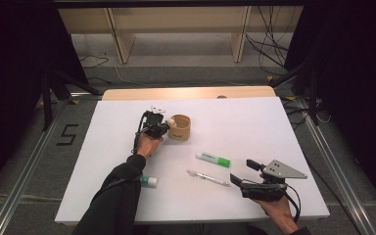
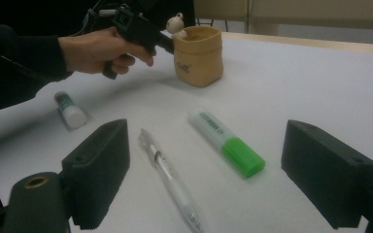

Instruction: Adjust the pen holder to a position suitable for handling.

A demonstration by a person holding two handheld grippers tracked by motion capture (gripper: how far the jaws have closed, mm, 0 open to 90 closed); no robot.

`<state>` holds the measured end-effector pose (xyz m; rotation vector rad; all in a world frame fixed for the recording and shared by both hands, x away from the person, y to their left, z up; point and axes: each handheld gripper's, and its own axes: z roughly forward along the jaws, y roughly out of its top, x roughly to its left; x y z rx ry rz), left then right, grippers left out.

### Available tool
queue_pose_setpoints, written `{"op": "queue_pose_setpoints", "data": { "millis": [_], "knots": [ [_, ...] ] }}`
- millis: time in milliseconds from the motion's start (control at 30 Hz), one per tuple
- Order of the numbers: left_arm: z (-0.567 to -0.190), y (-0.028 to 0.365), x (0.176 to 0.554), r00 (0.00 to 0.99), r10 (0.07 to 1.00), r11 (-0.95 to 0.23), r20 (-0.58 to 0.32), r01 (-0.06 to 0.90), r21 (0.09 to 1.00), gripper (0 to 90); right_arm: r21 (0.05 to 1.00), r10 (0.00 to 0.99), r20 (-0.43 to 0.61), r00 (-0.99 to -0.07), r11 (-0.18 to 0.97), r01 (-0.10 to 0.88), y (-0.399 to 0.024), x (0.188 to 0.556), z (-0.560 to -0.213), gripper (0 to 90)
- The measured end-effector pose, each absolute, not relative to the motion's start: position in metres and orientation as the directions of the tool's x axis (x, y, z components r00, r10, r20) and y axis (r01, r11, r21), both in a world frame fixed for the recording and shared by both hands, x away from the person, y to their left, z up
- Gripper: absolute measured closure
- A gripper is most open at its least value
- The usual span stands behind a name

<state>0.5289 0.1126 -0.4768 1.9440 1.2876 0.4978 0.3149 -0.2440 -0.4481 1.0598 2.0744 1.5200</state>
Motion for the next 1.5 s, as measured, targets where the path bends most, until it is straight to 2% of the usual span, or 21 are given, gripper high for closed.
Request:
{"op": "queue_pose_setpoints", "data": {
  "millis": [633,767,1000,1200,1333,1500],
  "knots": [
    [-0.473,0.098,0.523,0.459,0.883,-0.245,-0.101,0.632,0.736,89.3,0.921,0.743,0.137,-0.655,0.148,0.36,-0.243,0.315,-0.448,18.6],
    [-0.473,0.102,0.52,0.455,0.889,-0.284,-0.046,0.628,0.725,88.9,0.922,0.745,0.136,-0.653,0.145,0.358,-0.244,0.315,-0.448,18.6],
    [-0.46,0.118,0.508,0.485,0.871,-0.29,-0.074,0.63,0.72,78.1,0.922,0.746,0.137,-0.651,0.144,0.359,-0.244,0.315,-0.448,18.6],
    [-0.447,0.125,0.494,0.536,0.842,-0.349,-0.066,0.633,0.691,56.7,0.922,0.746,0.136,-0.652,0.145,0.358,-0.244,0.315,-0.448,18.6],
    [-0.438,0.133,0.48,0.573,0.818,-0.388,-0.052,0.616,0.685,46.5,0.922,0.747,0.138,-0.651,0.144,0.36,-0.244,0.315,-0.448,18.6],
    [-0.434,0.141,0.469,0.596,0.802,-0.425,-0.04,0.616,0.663,40.8,0.922,0.744,0.133,-0.654,0.149,0.357,-0.243,0.314,-0.448,18.6]
  ]
}}
